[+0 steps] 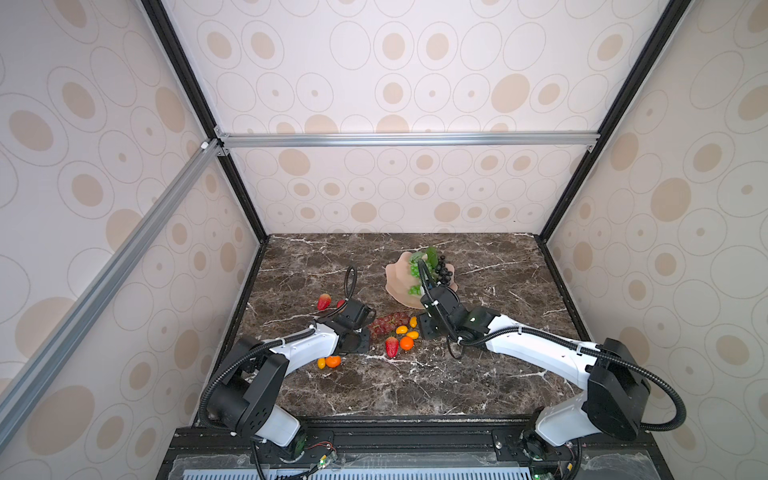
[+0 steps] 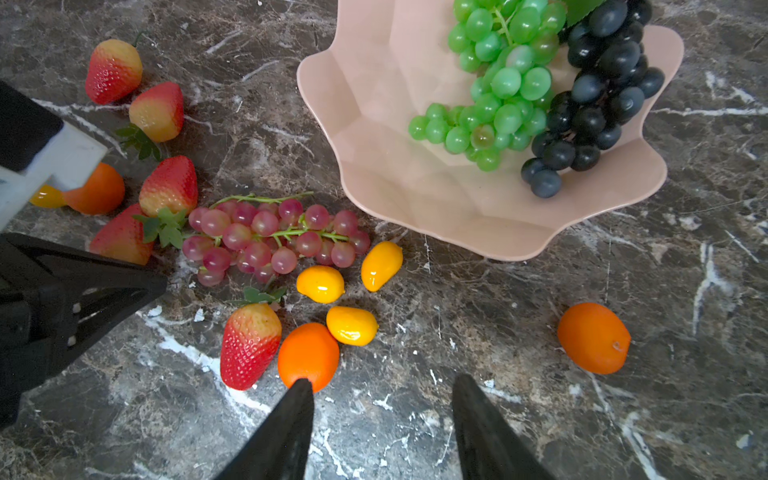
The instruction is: Place and organize the fake fruits in the fruit bowl
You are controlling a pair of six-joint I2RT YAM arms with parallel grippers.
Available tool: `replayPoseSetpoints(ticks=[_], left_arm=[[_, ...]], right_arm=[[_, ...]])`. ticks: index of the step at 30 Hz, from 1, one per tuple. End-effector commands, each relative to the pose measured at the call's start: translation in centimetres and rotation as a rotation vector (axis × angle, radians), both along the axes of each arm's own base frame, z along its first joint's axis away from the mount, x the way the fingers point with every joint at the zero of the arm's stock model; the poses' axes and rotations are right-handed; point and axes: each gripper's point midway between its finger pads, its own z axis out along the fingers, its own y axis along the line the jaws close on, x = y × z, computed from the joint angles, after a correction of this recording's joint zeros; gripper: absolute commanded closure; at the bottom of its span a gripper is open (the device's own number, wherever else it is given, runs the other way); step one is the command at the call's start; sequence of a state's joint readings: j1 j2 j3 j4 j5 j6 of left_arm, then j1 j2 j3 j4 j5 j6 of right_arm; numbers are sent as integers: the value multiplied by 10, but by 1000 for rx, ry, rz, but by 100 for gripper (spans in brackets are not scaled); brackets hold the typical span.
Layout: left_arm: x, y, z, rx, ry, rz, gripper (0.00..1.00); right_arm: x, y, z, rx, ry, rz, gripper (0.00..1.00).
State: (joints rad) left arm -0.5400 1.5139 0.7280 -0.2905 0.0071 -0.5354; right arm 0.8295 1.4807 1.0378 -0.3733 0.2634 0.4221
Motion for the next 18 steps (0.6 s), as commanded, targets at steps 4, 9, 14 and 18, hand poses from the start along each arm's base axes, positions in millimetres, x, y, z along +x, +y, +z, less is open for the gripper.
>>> replayPoseSetpoints(ticks=[4,9,14,18], left_arm=[[11,-6,6,6,-41,-27,74],[16,-2,3,52,-34,-31,73],[22,3,-1,109,-26,-26,70],[26,1,-3,119,-22,-33,66]], right_arm=[[-2,-9,5,-5,-16,-19,43],[-2,-11,6,-9,-21,-20,43],[-2,-11,6,-12,-22,-18,43],[-2,-11,8,-10,-25,-18,43]])
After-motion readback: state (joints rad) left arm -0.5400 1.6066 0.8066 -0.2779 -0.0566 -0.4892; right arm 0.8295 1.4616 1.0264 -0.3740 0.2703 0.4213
